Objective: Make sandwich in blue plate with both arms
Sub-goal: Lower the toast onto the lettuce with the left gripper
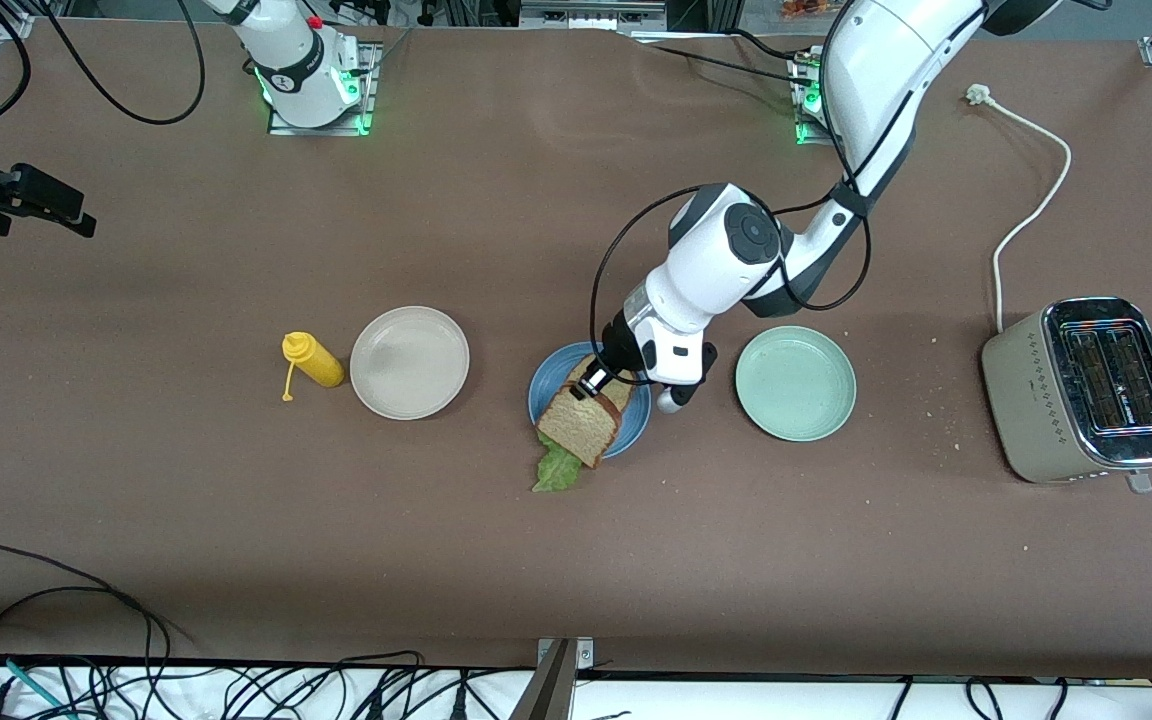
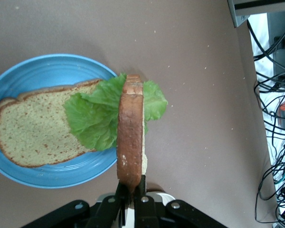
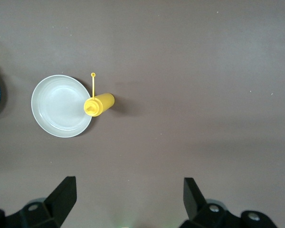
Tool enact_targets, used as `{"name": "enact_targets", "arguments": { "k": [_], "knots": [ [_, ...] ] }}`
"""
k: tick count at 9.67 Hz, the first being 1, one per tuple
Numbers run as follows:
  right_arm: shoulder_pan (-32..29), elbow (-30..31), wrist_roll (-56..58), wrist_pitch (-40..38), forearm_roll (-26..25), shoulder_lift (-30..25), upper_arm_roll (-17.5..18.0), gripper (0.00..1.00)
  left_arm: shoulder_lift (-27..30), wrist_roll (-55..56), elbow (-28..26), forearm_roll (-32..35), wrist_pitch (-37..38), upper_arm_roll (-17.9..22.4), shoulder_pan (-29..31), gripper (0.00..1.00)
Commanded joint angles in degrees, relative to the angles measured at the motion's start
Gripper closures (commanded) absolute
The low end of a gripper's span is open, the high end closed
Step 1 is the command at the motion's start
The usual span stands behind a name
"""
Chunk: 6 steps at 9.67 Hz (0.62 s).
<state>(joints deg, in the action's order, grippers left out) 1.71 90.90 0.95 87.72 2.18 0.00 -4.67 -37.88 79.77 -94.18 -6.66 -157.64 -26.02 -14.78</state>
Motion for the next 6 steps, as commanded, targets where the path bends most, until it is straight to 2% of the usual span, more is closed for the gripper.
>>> {"name": "enact_targets", "arguments": {
  "k": [1,6],
  "knots": [
    [-0.3,1.8,-3.0,0.6,-1.4,-1.8,2.3,0.00,-0.8,1.3,0.4,1.7,-1.0,1.2,-1.4,1.00],
    [-0.3,1.7,-3.0,0.9,-1.2,-2.2,2.4,0.00,-1.1,0.9,-0.2,1.8,-0.8,1.2,-1.0,1.00]
  ]
}}
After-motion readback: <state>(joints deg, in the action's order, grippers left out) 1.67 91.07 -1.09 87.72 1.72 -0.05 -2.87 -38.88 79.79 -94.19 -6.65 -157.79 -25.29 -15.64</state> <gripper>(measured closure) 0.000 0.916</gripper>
